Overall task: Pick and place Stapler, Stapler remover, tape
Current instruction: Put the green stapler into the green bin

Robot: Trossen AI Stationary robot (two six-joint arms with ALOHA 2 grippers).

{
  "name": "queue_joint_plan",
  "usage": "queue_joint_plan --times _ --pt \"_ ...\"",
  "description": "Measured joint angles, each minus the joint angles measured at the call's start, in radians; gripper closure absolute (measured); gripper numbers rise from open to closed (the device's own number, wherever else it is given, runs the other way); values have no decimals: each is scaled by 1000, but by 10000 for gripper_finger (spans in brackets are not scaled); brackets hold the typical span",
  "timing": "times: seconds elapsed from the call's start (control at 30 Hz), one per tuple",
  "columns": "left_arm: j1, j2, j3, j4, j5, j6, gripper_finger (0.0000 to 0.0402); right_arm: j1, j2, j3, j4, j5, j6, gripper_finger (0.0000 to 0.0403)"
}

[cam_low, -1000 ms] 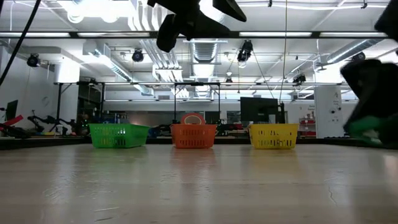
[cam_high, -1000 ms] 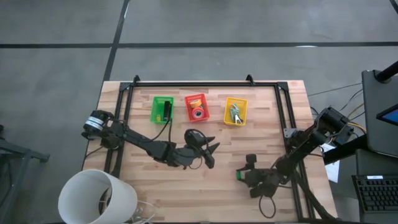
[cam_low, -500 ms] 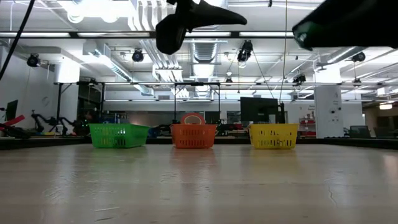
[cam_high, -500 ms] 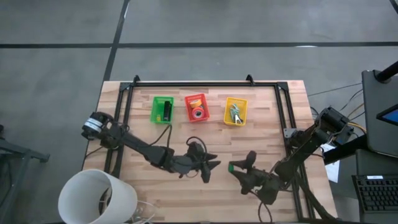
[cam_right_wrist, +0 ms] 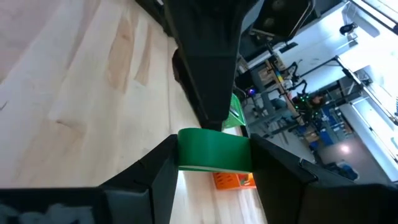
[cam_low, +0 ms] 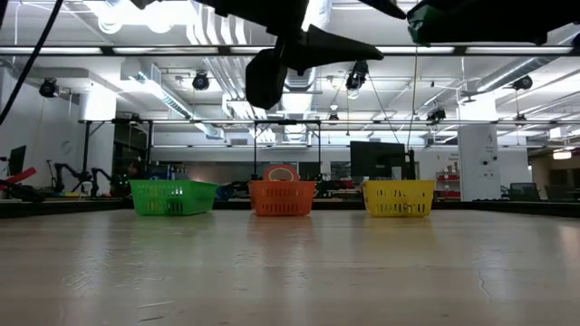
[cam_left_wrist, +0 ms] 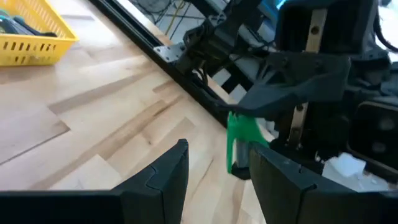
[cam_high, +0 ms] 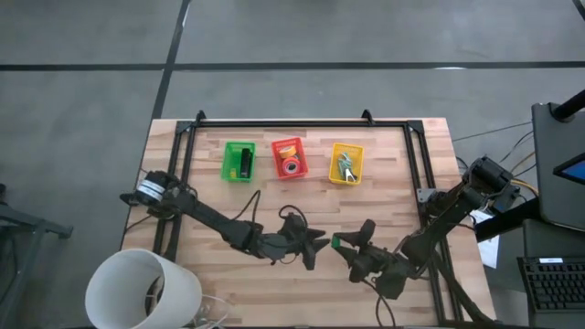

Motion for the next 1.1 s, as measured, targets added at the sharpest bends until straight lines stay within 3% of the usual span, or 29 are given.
queue_joint_plan --times 0.6,1.1 --pt "14 4 0 58 -1 11 216 -39 0 0 5 -14 -18 227" --pt "21 4 0 64 0 12 213 -73 0 0 107 -70 -111 227"
